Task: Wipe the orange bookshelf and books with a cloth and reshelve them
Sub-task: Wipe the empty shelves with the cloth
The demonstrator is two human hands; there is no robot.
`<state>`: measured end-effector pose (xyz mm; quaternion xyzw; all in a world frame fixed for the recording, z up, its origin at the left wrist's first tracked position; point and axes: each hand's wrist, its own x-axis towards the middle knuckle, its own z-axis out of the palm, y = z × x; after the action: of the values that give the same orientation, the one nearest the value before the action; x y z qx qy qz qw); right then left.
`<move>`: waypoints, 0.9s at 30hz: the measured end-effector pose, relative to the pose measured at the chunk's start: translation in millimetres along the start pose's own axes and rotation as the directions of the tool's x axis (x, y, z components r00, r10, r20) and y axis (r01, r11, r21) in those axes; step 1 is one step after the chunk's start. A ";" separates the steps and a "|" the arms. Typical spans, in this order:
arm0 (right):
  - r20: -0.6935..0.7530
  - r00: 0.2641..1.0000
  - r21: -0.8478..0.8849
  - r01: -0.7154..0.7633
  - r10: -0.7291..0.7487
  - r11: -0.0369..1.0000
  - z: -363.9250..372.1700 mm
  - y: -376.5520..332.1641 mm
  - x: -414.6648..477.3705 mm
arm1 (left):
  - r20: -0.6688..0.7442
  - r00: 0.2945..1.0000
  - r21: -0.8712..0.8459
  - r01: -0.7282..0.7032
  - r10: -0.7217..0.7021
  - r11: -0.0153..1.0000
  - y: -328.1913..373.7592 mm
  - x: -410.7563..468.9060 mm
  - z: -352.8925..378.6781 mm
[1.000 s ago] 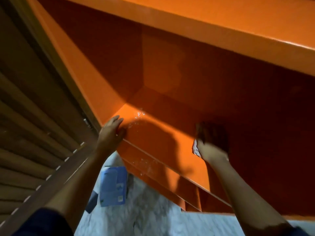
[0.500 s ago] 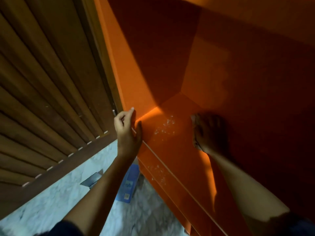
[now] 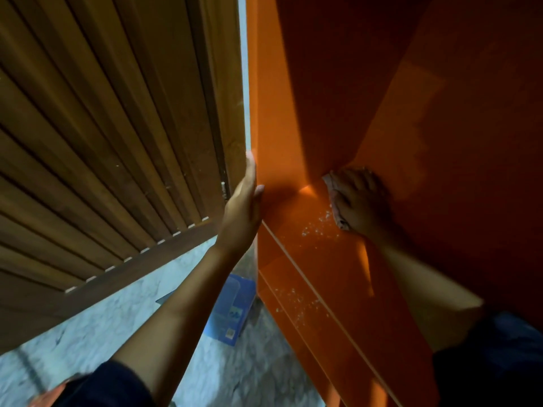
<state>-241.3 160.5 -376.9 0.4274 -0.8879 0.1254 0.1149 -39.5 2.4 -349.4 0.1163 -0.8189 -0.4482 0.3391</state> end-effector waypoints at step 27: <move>0.064 0.966 0.212 0.230 -0.249 0.950 -0.4 -94.0 -50.8 | 0.130 0.980 0.093 0.138 -0.150 0.986 17.4 0.9 -20.0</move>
<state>-136.3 141.0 -380.6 0.5468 -0.8162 0.1811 0.0452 -25.0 -1.2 -327.4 0.1585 -0.8476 -0.4439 0.2437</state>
